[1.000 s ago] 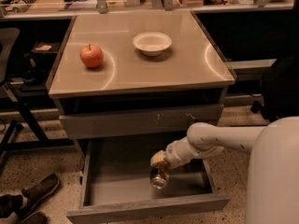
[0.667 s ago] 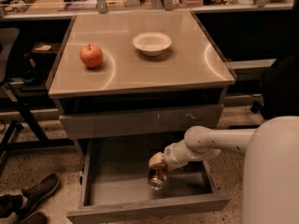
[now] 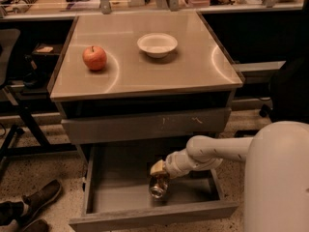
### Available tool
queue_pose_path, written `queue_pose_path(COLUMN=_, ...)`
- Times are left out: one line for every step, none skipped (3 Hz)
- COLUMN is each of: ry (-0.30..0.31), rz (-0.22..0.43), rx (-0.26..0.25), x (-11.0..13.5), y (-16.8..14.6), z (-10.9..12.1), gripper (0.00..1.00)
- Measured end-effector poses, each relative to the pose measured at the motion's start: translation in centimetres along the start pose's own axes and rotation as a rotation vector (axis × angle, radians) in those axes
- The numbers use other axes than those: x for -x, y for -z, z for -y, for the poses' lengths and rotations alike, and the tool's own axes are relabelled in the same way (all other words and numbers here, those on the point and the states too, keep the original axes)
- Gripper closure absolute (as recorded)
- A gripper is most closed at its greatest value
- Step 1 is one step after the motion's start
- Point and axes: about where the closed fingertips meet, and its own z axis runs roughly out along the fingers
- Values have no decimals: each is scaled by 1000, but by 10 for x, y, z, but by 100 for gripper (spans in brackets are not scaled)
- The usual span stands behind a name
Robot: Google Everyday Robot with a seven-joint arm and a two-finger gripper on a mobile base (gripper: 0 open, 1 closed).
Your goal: Place orange can into middle drawer
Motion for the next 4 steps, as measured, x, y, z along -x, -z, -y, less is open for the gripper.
queue_pose_path(ry=-14, rz=2, rx=-9, x=3, y=-12, z=9, gripper=100)
queue_pose_path(ry=-28, rz=2, rx=-13, x=7, y=-21, z=17, gripper=100)
queue_pose_path(ry=-47, rz=2, rx=-19, x=10, y=-29, z=26, gripper=100)
queue_pose_path(ry=-47, rz=2, rx=-19, x=10, y=-29, z=26, gripper=81)
